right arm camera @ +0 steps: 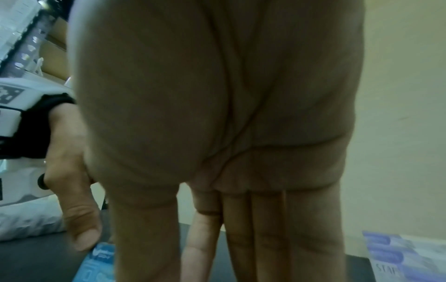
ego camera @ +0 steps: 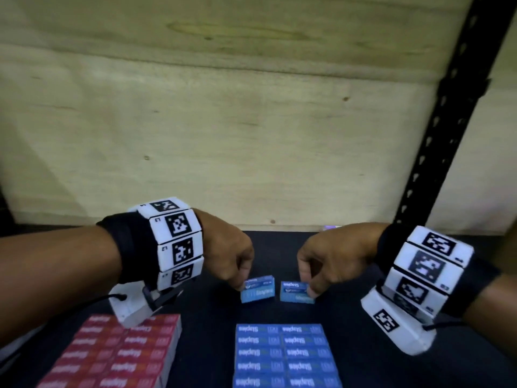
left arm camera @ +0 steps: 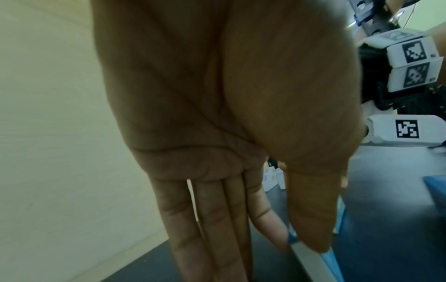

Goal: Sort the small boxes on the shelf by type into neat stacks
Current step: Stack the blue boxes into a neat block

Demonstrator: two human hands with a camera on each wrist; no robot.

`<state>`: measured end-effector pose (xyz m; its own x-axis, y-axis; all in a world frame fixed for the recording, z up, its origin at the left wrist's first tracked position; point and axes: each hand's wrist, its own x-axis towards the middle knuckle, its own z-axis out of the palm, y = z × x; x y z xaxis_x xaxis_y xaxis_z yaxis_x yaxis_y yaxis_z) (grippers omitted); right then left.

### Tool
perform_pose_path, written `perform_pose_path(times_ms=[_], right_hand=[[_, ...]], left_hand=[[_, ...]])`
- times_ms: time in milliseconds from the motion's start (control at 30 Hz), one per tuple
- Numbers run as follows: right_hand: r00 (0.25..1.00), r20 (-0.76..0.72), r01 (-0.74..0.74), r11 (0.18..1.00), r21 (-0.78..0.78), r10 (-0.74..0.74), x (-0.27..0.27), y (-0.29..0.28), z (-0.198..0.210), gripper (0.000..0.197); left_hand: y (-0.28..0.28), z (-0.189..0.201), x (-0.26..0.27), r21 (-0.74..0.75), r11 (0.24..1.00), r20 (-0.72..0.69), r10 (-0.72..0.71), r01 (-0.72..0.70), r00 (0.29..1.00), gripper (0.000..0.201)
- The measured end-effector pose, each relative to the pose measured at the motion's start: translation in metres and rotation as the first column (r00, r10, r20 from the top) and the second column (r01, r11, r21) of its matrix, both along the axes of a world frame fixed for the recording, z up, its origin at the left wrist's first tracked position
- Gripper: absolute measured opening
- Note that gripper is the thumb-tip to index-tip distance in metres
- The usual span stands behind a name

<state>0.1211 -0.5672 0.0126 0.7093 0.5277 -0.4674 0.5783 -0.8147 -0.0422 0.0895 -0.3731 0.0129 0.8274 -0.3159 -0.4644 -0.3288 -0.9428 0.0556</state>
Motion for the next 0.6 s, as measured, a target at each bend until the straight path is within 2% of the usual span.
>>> perform_pose_path(times_ms=[300,600], right_hand=[[0.997,-0.070,-0.044,0.999,0.019,0.045,-0.037,-0.016,0.002,0.022],[0.977,-0.204,-0.055,0.997,0.063,0.067,-0.032,-0.030,0.003,0.026]], left_hand=[[-0.003,0.004,-0.043,0.045,0.998,-0.066,-0.033,0.036,0.997,0.023],[0.009,0.003,-0.046,-0.075,0.996,-0.154,-0.067,0.056,0.986,0.028]])
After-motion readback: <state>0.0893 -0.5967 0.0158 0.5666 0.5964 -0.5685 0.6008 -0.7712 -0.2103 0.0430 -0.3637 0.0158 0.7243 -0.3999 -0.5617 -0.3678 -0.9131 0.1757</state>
